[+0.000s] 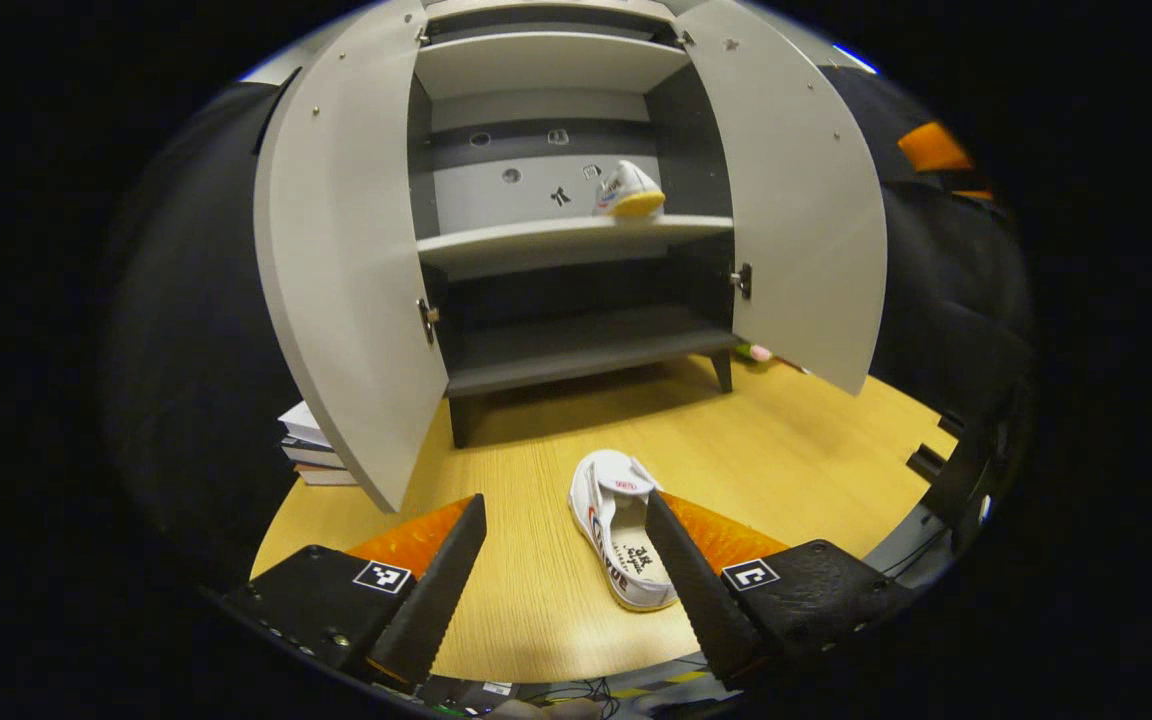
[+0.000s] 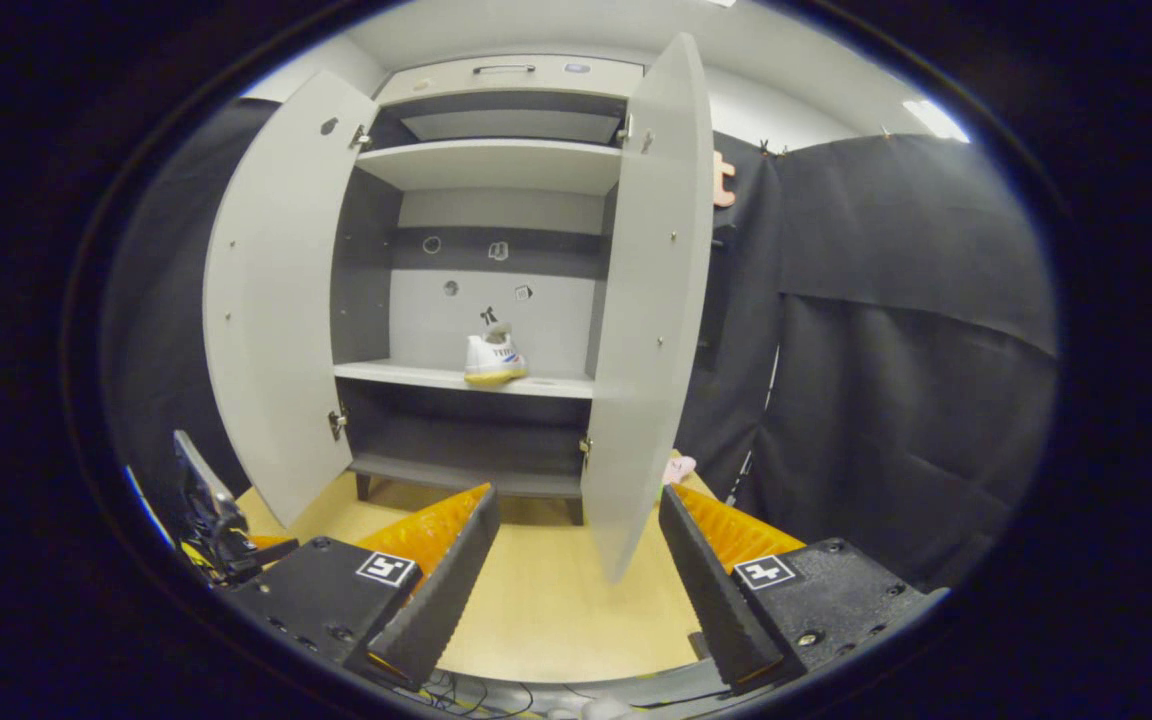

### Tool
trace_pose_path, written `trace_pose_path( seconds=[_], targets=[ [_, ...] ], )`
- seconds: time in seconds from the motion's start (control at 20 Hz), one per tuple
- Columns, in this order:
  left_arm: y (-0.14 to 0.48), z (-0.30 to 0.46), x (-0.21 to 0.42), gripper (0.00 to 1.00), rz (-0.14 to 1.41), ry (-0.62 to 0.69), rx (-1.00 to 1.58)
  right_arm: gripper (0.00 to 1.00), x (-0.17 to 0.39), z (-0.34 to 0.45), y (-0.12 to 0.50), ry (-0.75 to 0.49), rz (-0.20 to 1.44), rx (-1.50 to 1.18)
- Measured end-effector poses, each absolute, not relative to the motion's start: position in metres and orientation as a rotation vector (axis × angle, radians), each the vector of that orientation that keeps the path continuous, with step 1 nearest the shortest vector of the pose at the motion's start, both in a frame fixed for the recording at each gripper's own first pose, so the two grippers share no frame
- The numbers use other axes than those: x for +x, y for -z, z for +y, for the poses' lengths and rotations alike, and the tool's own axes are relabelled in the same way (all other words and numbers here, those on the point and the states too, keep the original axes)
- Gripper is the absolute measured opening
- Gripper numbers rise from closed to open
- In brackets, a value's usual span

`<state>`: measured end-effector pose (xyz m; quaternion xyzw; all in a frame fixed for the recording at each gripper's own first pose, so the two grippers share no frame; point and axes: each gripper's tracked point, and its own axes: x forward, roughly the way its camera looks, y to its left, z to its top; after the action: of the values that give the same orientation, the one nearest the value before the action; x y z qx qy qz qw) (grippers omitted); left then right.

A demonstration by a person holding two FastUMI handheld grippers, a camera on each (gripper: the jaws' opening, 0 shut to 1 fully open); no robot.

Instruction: Grab one shoe with the right hand and put it into the shoe cabinet, grab the other shoe with the left hand and put it into the shoe cabinet; then close the right door with the right hand and the left door with the left hand.

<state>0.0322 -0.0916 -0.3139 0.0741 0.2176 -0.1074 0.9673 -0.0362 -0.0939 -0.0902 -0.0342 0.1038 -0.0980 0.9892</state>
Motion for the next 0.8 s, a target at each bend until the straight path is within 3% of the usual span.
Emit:
trace_pose_path(
  seconds=[0.35,0.6,0.8],
  targets=[
    [0.391,-0.088,0.073,0.97,0.601,0.193,0.145,1.00,-0.036,-0.108,0.111,0.230,0.289,-0.101],
    [0.408,-0.097,0.116,0.96,0.602,0.199,0.146,1.00,-0.020,-0.109,0.114,0.214,0.307,-0.100],
    [0.424,-0.103,0.145,0.84,0.620,0.186,0.136,1.00,-0.011,-0.112,0.117,0.207,0.313,-0.096]
  ],
)
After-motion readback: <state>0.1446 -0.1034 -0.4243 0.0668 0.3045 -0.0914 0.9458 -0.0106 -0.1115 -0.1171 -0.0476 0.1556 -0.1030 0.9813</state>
